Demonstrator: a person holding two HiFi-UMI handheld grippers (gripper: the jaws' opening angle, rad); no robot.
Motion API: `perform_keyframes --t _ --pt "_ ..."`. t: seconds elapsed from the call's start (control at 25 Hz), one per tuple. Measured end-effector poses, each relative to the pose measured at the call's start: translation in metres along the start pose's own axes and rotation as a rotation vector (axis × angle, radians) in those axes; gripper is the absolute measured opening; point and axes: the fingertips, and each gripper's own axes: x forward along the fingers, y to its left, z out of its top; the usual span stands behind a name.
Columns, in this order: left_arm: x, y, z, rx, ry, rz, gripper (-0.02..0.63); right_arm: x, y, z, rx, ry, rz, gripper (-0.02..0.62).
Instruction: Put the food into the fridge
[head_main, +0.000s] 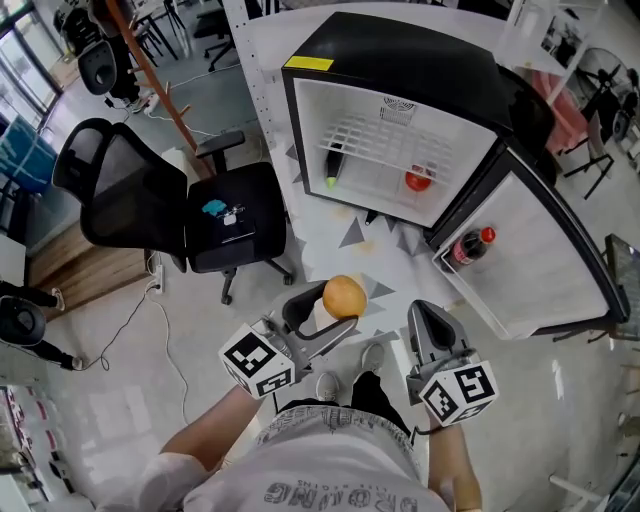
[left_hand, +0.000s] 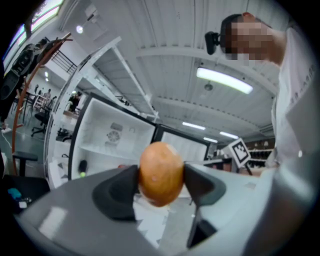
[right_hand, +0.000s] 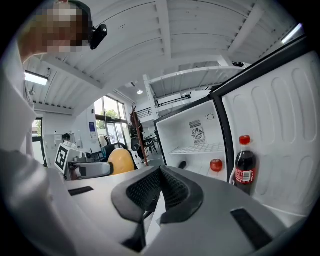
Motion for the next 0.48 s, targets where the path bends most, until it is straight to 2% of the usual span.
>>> perform_keyframes --t 0.48 --pt "0.081 0.027 0.003 -0.002 0.026 0.014 0.296 0.025 -0.058 0.019 -0.012 -0.007 0.035 0.002"
